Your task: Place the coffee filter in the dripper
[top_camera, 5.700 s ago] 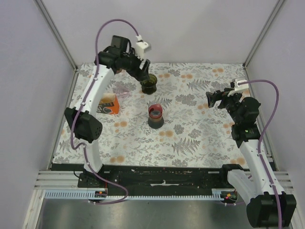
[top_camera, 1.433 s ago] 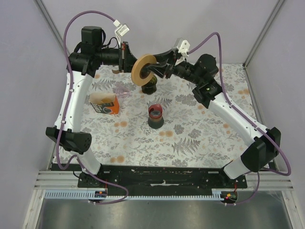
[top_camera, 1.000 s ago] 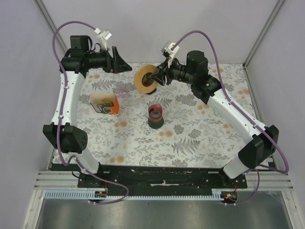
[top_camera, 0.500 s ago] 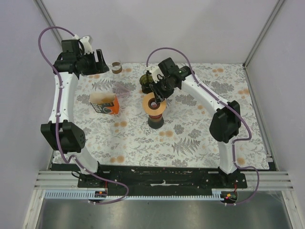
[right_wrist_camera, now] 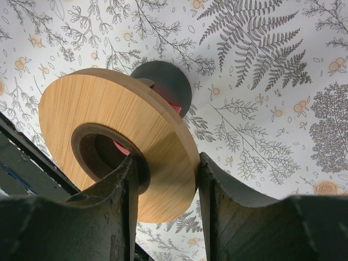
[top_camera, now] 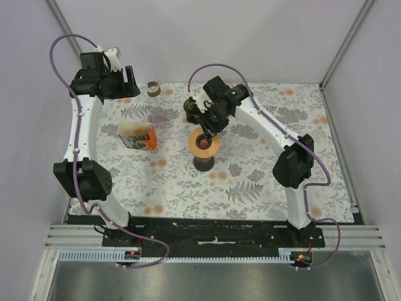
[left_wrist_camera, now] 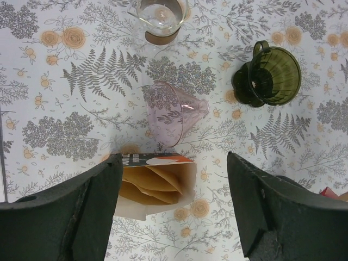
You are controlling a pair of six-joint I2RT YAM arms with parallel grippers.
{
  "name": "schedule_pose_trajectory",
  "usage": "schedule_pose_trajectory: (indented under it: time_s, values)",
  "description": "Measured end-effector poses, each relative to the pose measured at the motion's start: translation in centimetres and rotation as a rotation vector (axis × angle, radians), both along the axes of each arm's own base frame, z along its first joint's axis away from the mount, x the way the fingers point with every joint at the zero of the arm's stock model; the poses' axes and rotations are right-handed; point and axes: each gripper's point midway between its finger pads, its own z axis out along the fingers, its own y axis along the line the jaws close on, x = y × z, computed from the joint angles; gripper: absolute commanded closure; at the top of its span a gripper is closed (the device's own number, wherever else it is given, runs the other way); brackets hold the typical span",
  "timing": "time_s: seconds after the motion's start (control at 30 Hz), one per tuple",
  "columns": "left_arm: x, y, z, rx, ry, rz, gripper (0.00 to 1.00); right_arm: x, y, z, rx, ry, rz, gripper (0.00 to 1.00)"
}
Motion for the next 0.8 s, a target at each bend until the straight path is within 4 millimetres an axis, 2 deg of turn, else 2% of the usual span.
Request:
schedule_pose_trajectory:
  time_s: [0.17,0.23,0.4,0.63,0.8]
  values:
    - [0.0,0.2,-0.1,0.016,-0.001,-0.001,0.18,0.0,0.3,0.3,0.011,0.001,0.007,0.97]
    - [0.0,0.2,-0.1,0.018,-0.001,-0.002,0.18,-0.2,0.4,-0.3,0.004,0.019,0.011,0.91]
    - [0.0,0.2,-0.1,0.021,-0.001,-0.005,0.18,-0.3,0.7,-2.4,-0.018,0.069,0.008,0.59]
    - [-0.1,0.3,-0.1,0.028,0.001,-0.008,0.17,-0.2,1.1,-2.1,-0.017,0.056,0.01,0.23]
    - [0.0,0.7,-0.2,0.043,0.0,0.0,0.14,0.1,1.5,-1.2,-0.002,0.029,0.017,0.12]
